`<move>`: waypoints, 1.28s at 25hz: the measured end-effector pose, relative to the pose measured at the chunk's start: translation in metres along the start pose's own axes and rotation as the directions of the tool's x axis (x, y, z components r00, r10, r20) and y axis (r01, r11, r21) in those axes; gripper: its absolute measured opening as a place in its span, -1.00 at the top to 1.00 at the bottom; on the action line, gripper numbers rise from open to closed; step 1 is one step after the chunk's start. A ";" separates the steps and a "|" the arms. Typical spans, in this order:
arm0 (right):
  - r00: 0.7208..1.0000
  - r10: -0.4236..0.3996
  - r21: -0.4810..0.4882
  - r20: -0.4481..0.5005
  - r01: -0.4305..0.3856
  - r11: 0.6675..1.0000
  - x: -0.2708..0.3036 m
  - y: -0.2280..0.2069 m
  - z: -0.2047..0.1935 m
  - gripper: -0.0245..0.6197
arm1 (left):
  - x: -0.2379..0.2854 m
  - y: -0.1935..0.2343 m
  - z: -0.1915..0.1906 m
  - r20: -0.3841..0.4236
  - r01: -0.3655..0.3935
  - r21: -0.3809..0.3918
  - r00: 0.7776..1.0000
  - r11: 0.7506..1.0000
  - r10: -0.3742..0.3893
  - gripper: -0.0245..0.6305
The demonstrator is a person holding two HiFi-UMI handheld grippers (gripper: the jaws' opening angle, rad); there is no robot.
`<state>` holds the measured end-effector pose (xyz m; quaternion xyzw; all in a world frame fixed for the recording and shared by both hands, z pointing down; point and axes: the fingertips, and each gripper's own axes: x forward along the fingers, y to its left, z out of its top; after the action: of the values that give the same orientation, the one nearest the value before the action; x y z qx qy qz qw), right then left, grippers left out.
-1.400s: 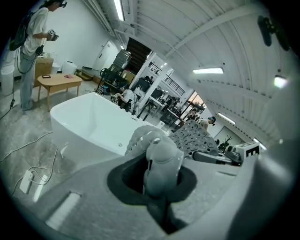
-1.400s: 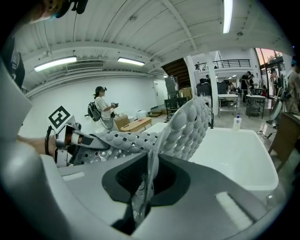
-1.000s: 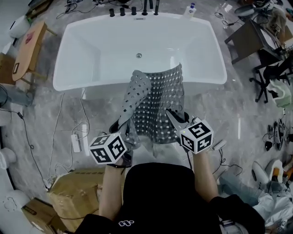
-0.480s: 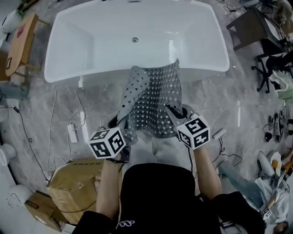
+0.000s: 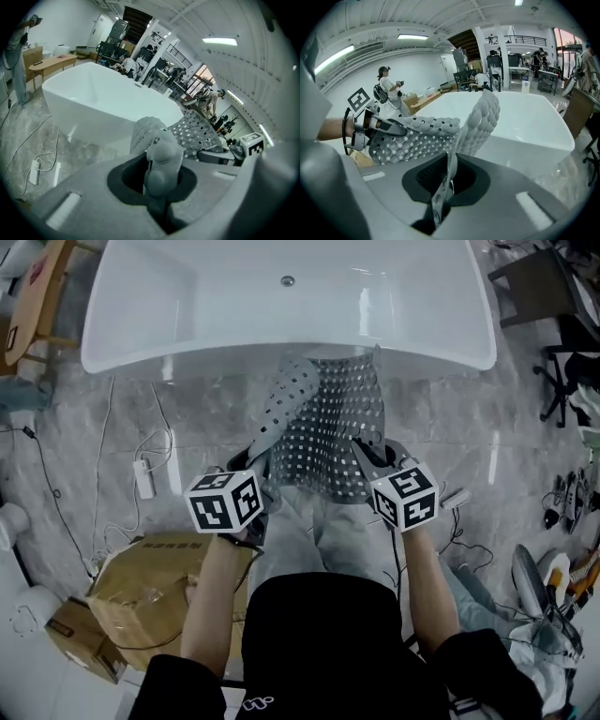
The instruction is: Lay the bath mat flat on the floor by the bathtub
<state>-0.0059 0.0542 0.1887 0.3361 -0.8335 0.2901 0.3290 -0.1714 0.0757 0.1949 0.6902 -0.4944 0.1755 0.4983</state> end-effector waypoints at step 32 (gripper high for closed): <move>0.991 -0.039 0.031 -0.129 0.043 0.999 0.160 -0.099 -0.127 0.85 | 0.202 0.113 -0.078 -0.128 -0.062 -0.133 0.991 0.989 0.045 0.84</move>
<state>0.0240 0.0252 0.4119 0.3394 -0.7985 0.3183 0.3820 -0.1580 0.0387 0.4357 0.6286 -0.4915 0.1974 0.5694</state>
